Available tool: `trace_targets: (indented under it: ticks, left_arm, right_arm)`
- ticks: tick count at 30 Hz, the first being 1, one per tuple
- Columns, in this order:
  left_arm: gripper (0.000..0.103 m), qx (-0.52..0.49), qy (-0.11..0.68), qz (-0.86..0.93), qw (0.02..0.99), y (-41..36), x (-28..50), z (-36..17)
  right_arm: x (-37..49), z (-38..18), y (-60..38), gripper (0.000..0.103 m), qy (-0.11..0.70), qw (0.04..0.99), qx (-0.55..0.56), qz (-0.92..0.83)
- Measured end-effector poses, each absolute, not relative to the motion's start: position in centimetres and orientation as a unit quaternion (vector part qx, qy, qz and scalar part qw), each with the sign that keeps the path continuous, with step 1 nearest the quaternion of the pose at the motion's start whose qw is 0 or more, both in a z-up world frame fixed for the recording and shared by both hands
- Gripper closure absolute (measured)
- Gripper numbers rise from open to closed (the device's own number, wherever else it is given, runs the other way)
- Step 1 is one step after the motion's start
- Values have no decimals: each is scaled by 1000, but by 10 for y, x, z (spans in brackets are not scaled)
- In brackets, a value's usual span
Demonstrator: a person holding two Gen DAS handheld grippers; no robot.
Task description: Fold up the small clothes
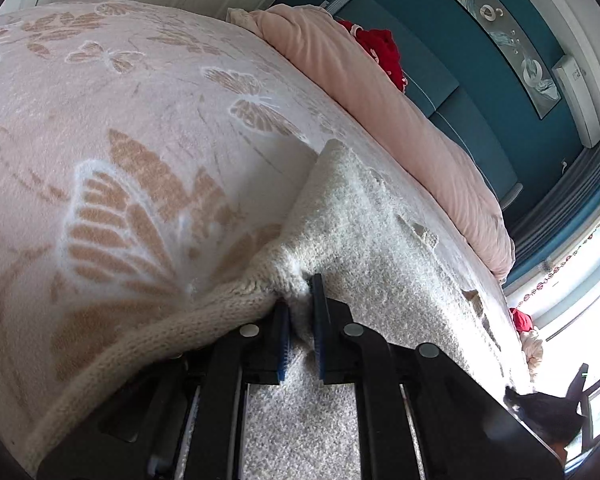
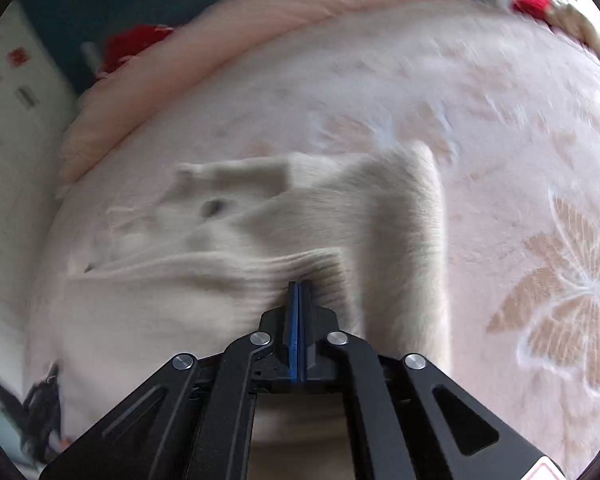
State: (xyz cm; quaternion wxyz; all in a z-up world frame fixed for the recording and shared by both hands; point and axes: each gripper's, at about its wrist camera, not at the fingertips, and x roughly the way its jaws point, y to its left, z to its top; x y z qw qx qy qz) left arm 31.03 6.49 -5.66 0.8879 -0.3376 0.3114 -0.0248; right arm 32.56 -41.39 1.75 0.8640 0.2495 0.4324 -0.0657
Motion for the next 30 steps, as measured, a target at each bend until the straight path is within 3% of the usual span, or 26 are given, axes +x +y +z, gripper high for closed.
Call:
trace_targets:
  ticks: [2, 8, 12, 14, 15, 17, 18, 24, 28, 30]
  left_arm:
    - [93, -337, 311, -25, 889, 64, 311, -59]
    - [93, -335, 317, -22, 887, 64, 313, -57]
    - [89, -347, 357, -30, 867, 71, 308, -41]
    - [78, -348, 380, -50, 856, 79, 280, -22]
    - [62, -351, 379, -66, 854, 85, 262, -12]
    - [20, -356, 381, -87, 849, 103, 210, 10]
    - [14, -360, 384, -90, 846, 109, 193, 14]
    - [12, -323, 461, -42, 825, 136, 84, 2]
    - [10, -363, 445, -33, 818, 140, 52, -10]
    - [8, -366, 451, -34, 813, 132, 50, -12]
  right_arm:
    - [315, 32, -421, 103, 407, 862, 289, -89]
    - [215, 72, -395, 93, 389, 884, 249, -69]
    - [118, 71, -389, 69, 419, 874, 229, -88]
    - [74, 71, -392, 63, 430, 870, 222, -91]
    - [54, 67, -393, 59, 435, 867, 227, -89]
    - [15, 60, -393, 54, 452, 855, 242, -79]
    - [1, 53, -392, 53, 461, 848, 249, -75]
    - [-54, 20, -378, 50, 492, 814, 306, -36]
    - [-54, 13, -365, 38, 483, 820, 305, -31]
    - [-47, 14, -359, 38, 476, 822, 313, -19]
